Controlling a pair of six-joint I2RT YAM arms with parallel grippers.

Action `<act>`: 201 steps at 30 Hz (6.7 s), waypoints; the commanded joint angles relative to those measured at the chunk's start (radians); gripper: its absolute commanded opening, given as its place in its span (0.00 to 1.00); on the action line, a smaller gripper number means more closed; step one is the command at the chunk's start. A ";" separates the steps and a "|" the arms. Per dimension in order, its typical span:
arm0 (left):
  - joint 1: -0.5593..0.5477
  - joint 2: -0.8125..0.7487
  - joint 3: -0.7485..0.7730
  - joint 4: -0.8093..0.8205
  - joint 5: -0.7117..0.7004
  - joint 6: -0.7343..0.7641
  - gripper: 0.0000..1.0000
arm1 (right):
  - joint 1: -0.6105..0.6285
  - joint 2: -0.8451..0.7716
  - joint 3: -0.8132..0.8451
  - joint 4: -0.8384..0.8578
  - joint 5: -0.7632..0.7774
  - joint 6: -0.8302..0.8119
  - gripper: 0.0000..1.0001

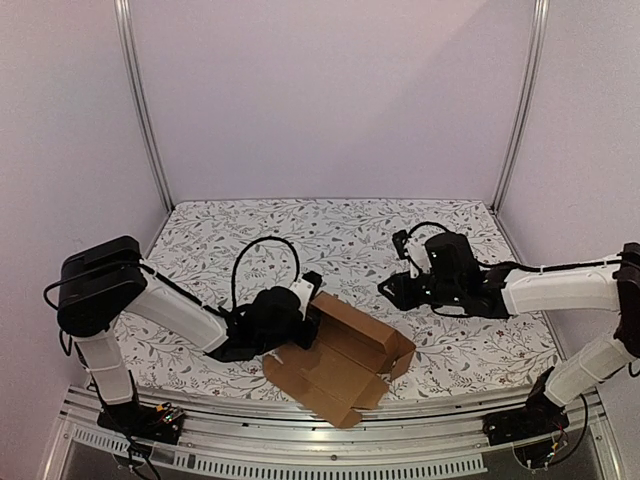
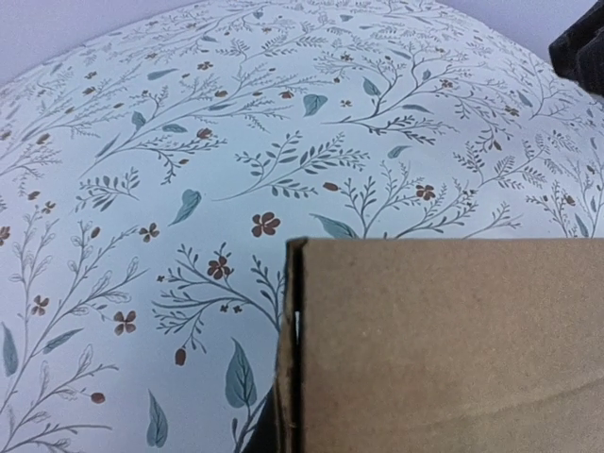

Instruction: Fold the paper box

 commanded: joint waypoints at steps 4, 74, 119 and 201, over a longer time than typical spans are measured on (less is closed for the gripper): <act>-0.002 -0.018 -0.026 0.015 -0.116 -0.070 0.00 | -0.009 -0.166 -0.009 -0.192 0.213 -0.067 0.37; -0.083 -0.108 0.058 -0.391 -0.354 -0.427 0.00 | -0.063 -0.215 -0.218 0.037 -0.390 -0.295 0.69; -0.073 -0.100 0.095 -0.482 -0.414 -0.524 0.00 | 0.297 -0.010 -0.076 0.101 0.330 -0.086 0.47; -0.079 -0.212 0.092 -0.716 -0.203 -0.514 0.74 | 0.443 0.430 0.245 0.133 0.910 0.081 0.00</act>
